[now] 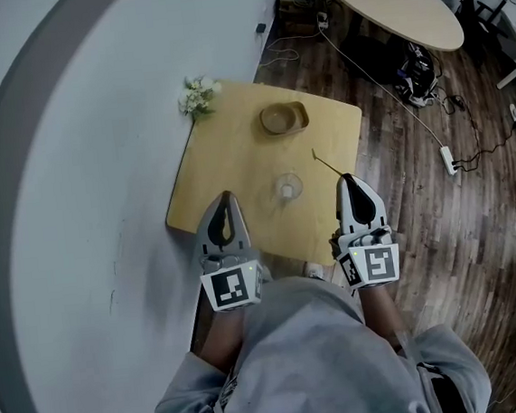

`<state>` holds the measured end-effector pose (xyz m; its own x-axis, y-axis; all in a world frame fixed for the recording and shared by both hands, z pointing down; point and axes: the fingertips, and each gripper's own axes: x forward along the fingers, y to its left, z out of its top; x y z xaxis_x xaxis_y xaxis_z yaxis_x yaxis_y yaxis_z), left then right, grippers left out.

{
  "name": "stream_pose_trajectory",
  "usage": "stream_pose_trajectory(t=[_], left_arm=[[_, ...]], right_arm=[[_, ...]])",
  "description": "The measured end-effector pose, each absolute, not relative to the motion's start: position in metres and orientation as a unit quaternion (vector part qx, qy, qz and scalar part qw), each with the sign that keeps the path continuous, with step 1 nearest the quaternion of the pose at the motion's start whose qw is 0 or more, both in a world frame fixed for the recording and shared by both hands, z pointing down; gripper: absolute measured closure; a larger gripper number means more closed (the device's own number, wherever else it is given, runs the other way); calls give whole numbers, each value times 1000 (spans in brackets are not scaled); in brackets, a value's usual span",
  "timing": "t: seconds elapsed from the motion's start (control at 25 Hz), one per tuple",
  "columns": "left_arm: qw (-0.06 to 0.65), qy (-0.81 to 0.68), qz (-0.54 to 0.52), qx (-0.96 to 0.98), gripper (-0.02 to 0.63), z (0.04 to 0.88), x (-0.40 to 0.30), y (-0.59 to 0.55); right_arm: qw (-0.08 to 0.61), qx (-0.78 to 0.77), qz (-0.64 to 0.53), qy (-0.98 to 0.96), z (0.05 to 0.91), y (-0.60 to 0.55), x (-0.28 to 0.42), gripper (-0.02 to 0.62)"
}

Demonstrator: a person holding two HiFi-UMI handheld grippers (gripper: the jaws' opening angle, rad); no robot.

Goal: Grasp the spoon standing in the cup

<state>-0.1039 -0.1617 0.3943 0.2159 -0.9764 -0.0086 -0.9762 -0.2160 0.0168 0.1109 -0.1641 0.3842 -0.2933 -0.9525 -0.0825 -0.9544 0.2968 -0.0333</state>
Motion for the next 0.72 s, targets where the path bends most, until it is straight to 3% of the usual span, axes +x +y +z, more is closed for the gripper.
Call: stream_pose_trajectory(t=[0.72], left_arm=[[8,-619,-6,785,604,397,-101,-165]], right_arm=[[38,-592,18,805,381,-164,107,592]])
